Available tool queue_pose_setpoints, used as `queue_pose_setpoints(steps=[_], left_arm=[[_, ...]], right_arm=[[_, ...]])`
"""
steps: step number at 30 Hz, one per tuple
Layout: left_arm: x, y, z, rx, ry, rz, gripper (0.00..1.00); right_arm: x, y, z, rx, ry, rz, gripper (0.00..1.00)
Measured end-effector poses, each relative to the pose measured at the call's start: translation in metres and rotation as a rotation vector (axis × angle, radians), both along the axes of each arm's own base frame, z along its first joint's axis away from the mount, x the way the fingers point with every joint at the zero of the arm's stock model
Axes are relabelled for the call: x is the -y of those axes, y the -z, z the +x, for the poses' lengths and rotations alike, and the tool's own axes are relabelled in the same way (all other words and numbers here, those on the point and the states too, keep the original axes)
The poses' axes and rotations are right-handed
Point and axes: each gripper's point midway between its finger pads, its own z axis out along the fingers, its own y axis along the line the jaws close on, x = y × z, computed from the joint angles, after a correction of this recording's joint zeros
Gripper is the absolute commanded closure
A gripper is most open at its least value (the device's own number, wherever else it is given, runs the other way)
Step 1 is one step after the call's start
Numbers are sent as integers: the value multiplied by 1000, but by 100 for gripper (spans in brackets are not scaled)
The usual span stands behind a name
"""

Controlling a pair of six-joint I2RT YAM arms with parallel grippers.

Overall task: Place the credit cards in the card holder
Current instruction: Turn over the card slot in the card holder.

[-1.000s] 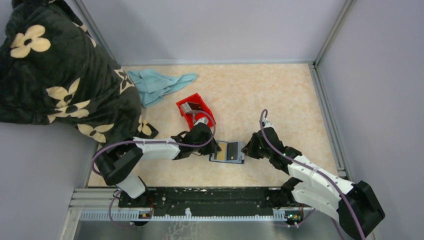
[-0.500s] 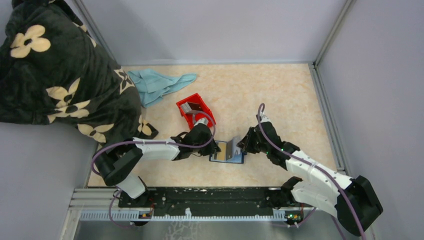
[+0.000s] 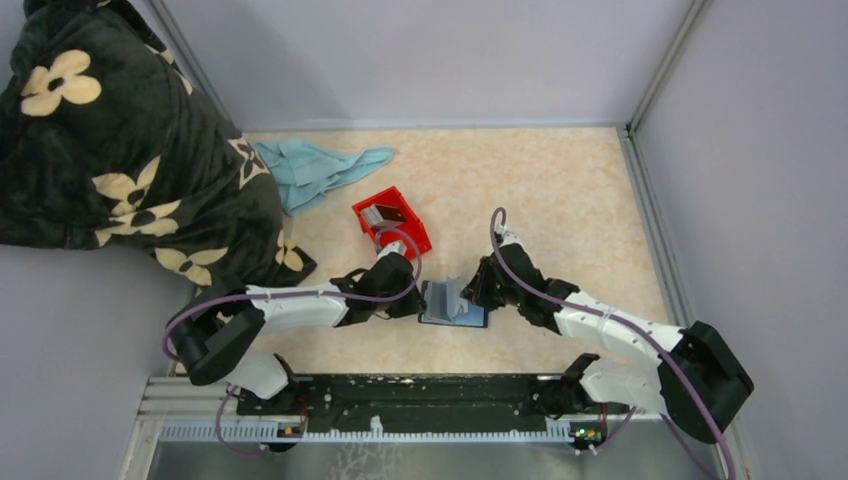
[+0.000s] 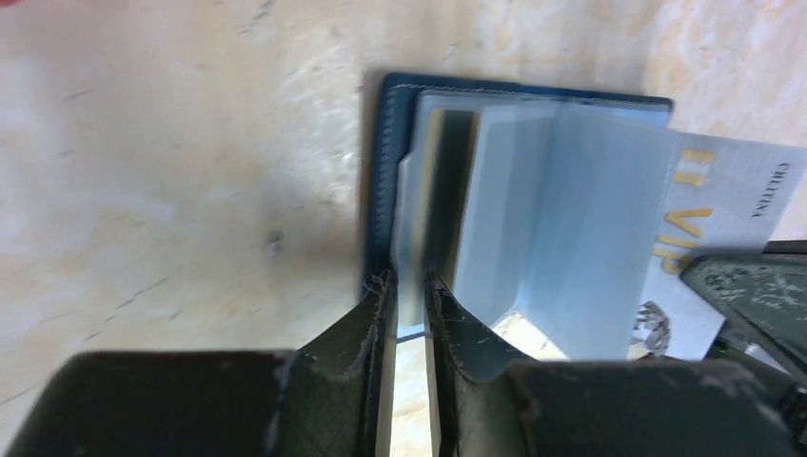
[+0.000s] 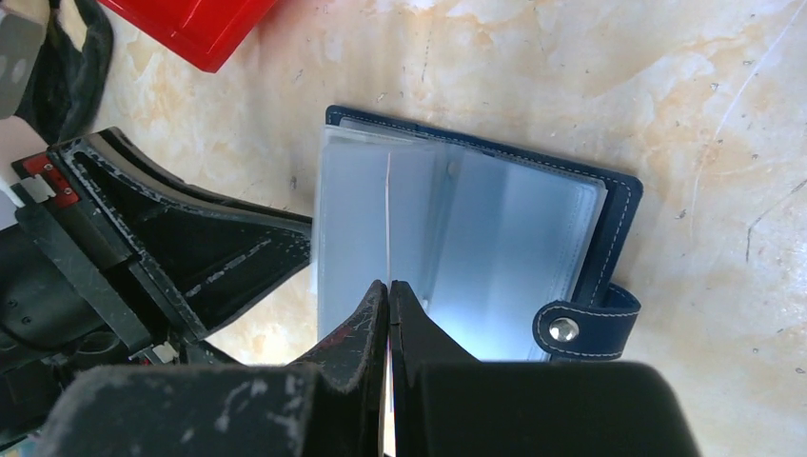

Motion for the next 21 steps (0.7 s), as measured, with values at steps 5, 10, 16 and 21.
queue_pose_setpoints(steps=[5, 10, 16, 21], left_arm=[[-24, 1, -4, 8, -29, 83, 77], [-39, -8, -3, 40, -52, 125, 77], [-42, -14, -2, 59, -51, 129, 76], [-38, -17, -2, 63, -32, 119, 76]], right_arm=[[-4, 3, 1, -1, -6, -9, 100], [-5, 4, 2, 2, -6, -8, 100], [-8, 6, 5, 4, -6, -3, 100], [-10, 6, 7, 7, -1, 5, 100]])
